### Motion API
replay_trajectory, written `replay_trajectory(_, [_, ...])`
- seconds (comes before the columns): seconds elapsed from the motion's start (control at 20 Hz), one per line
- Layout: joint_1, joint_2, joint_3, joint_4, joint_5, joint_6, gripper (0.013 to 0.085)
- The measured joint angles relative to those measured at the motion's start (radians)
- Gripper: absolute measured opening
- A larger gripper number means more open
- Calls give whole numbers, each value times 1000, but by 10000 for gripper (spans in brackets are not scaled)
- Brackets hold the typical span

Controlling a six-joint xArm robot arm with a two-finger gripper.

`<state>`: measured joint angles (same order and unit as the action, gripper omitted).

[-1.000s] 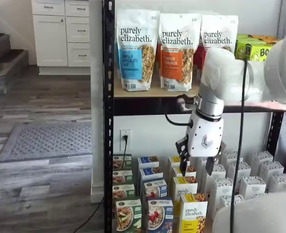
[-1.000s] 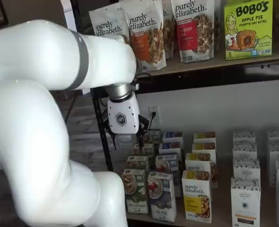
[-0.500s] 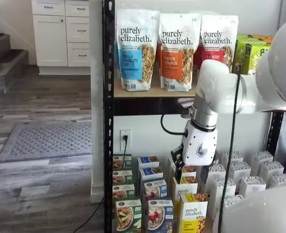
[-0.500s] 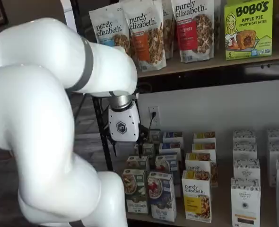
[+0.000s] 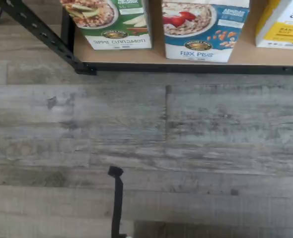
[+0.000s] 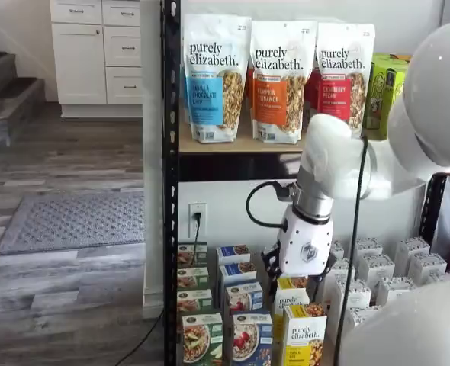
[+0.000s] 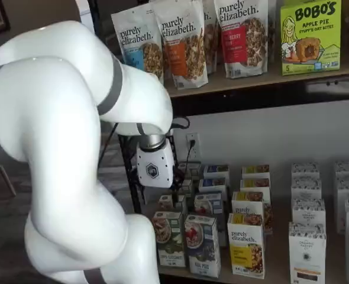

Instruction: Pick up the blue and white box that is on the bottom shelf, the second box from the left

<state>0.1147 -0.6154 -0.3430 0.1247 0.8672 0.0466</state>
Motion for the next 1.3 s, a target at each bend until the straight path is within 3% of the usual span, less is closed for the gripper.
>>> replay_trajectory(0.8, [35,143,19,29,-172,-4,850])
replay_trajectory(1.3, [59,226,22,-1,-259,36,850])
